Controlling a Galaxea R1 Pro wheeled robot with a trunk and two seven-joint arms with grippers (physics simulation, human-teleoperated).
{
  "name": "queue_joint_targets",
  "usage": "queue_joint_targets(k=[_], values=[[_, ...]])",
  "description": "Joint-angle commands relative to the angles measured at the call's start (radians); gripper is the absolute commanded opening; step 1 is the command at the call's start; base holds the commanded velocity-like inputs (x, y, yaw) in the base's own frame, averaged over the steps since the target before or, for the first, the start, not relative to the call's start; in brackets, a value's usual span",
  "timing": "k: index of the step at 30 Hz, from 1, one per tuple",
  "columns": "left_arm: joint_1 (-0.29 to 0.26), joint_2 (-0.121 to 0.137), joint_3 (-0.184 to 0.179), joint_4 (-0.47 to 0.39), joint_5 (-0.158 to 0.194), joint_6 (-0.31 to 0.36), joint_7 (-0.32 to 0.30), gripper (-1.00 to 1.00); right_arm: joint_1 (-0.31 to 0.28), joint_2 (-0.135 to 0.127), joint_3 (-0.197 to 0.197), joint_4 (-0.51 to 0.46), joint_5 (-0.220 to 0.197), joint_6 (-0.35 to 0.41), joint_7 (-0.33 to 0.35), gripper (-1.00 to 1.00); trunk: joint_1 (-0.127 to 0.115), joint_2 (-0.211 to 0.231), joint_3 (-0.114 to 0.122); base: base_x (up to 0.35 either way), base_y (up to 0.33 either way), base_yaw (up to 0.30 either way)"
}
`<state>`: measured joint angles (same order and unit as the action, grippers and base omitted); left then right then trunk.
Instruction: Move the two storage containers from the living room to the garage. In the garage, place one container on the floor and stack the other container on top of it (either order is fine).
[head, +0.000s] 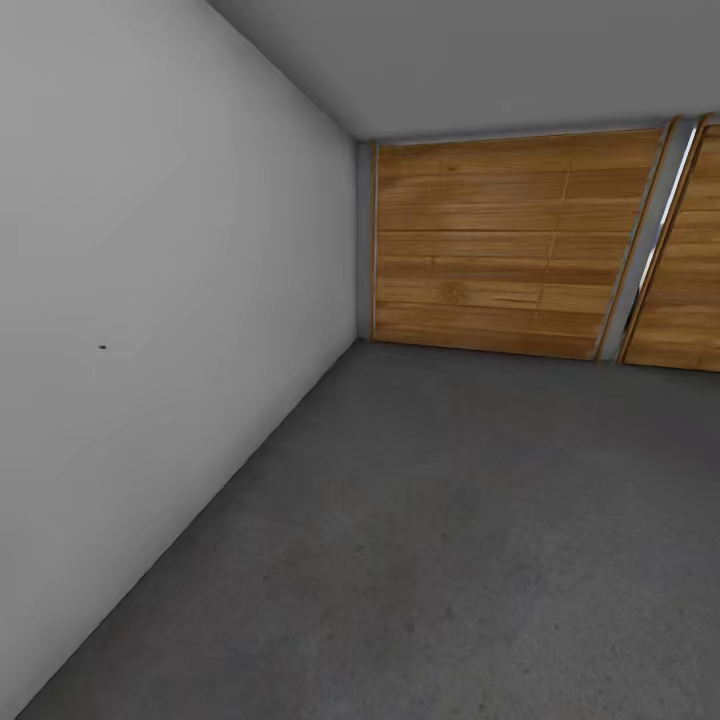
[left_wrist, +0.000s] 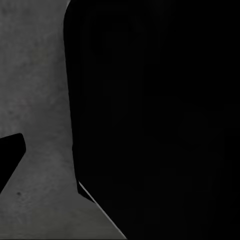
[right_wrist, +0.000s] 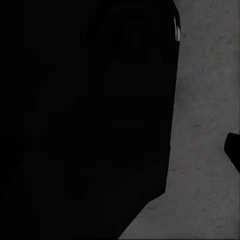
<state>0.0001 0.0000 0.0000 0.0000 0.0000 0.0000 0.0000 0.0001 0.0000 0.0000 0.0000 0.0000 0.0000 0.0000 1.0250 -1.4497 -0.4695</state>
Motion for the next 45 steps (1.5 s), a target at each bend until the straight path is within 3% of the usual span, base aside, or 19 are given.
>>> queue_joint_targets(k=[1,13,16,32,36,37,38,42,45], values=[[0.000,0.000,0.000,0.000,0.000,0.000,0.000,1.00,0.000,0.000,0.000,0.000,0.000,0.000,0.000,1.00,0.000,0.000,0.000,0.000,0.000,0.000],[0.063,-0.068,0.003,-0.003,-0.002,-0.007,-0.002,1.00,-0.036,0.063,0.001,0.006,0.000,-0.002,-0.002,1.00,0.000,0.000,0.000,0.000,0.000,0.000],[0.064,-0.082,0.003,-0.003,-0.003,-0.007,-0.002,1.00,-0.037,0.063,0.001,0.006,0.000,-0.002,-0.002,1.00,0.000,0.000,0.000,0.000,0.000,0.000],[0.064,-0.084,0.008,-0.003,0.000,-0.006,-0.005,1.00,-0.037,0.063,0.001,0.007,-0.004,-0.005,-0.002,1.00,0.000,0.000,0.000,0.000,0.000,0.000],[0.064,-0.107,0.008,-0.003,0.001,-0.007,-0.008,1.00,-0.037,0.058,0.005,-0.009,0.000,-0.028,-0.002,1.00,0.000,0.000,0.000,0.000,0.000,0.000],[0.064,-0.117,0.007,-0.003,0.001,-0.007,-0.009,1.00,-0.037,0.056,0.006,-0.035,0.000,-0.115,-0.002,1.00,0.000,0.000,0.000,0.000,0.000,0.000],[0.064,-0.122,0.006,-0.003,0.001,-0.009,-0.009,1.00,-0.038,0.054,0.006,-0.047,0.000,-0.140,-0.002,1.00,0.000,0.000,0.000,0.000,0.000,0.000],[0.065,-0.126,0.004,-0.031,0.000,-0.085,-0.002,1.00,-0.040,0.037,0.006,-0.105,0.004,-0.176,-0.002,1.00,0.000,0.000,0.000,0.000,0.000,0.000],[0.065,-0.119,0.004,-0.104,-0.001,-0.151,0.003,1.00,-0.045,0.021,0.007,-0.208,0.009,-0.178,-0.002,1.00,0.000,0.000,0.000,0.000,0.000,0.000]])
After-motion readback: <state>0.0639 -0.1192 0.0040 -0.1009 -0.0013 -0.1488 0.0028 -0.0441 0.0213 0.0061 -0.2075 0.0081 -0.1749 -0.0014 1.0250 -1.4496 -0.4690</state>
